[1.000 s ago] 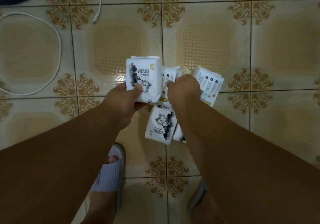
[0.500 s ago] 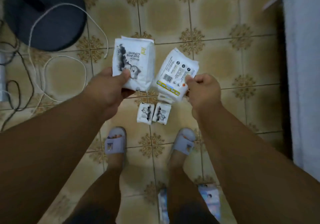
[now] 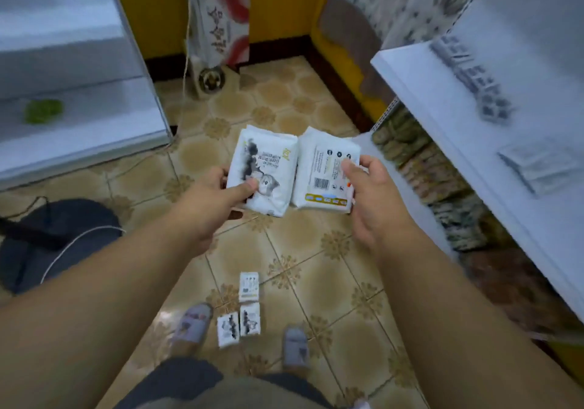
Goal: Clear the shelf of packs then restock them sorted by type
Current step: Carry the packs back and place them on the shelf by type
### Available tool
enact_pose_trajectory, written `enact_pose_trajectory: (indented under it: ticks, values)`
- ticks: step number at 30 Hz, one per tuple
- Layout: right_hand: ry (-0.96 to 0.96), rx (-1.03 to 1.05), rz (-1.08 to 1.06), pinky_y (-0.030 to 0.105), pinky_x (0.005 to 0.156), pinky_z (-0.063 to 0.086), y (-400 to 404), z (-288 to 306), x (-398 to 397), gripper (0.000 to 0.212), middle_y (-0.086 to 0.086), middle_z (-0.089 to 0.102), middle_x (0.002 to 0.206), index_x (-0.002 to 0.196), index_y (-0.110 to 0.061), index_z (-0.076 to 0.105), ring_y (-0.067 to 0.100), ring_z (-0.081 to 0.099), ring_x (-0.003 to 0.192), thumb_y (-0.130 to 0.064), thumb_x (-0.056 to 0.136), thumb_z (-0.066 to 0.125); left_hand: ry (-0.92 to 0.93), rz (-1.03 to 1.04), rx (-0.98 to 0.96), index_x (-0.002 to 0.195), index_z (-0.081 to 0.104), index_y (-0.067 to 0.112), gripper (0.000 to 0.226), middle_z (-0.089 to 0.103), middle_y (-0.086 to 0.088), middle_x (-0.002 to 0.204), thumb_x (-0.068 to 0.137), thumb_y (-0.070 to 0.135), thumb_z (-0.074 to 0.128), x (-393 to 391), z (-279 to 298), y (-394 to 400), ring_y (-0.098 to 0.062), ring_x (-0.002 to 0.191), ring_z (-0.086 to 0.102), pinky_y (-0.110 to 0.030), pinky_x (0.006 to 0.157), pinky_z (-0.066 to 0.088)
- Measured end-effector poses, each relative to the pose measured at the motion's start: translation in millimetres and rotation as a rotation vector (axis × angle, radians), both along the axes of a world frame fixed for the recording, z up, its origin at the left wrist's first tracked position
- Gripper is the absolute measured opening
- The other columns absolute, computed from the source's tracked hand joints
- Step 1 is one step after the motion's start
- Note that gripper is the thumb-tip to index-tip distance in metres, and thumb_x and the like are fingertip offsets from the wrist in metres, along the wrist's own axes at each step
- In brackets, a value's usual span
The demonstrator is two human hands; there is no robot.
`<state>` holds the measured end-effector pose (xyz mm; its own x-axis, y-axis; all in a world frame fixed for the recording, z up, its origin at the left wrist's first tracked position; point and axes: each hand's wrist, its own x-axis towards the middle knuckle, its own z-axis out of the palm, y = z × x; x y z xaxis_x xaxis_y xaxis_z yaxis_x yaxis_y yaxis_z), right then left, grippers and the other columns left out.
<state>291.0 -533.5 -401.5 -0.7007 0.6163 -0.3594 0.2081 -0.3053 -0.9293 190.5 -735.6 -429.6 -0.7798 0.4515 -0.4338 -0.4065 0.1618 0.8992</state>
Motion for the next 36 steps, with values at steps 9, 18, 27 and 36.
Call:
enact_pose_trajectory:
  ticks: [9,18,27,36]
  values:
    - [0.205,-0.102,-0.439,0.039,0.062,0.057,26.0,93.1,55.5,0.036,0.013,0.068,0.119,0.125,-0.009,0.049,0.028,0.072,0.091,-0.011,0.093,0.063,-0.067,-0.28,0.244,0.123,0.052,0.004,0.035,0.069,-0.015,0.116,0.093,0.019,0.064,-23.3,112.3,88.1,-0.027,0.095,0.068,-0.045,0.091,0.055]
    - [0.338,-0.026,-0.463,0.052,0.084,0.057,111.7,182.8,151.7,0.027,0.006,0.073,0.111,0.121,-0.017,0.063,0.027,0.072,0.094,-0.023,0.099,0.049,-0.159,-0.585,0.509,0.131,0.05,0.024,0.042,0.069,-0.008,0.121,0.092,0.008,0.056,76.5,196.2,223.9,-0.036,0.113,0.063,-0.052,0.098,0.049]
    - [0.253,0.246,-0.462,0.041,0.082,0.056,185.6,249.7,226.4,0.059,0.007,0.074,0.108,0.118,-0.016,0.063,0.026,0.072,0.097,-0.058,0.078,0.061,-0.073,-0.648,0.55,0.127,0.055,0.023,0.031,0.074,0.0,0.109,0.098,0.033,0.055,146.4,256.8,326.1,-0.024,0.101,0.07,-0.042,0.091,0.054]
    - [0.66,0.16,-0.797,0.032,0.067,0.056,271.6,271.2,222.1,0.067,0.011,0.072,0.104,0.132,-0.005,0.056,0.023,0.069,0.084,-0.029,0.07,0.071,-0.149,-0.681,0.636,0.126,0.056,0.016,0.036,0.073,-0.007,0.111,0.092,0.025,0.063,119.6,291.9,451.0,-0.022,0.088,0.072,-0.035,0.071,0.057]
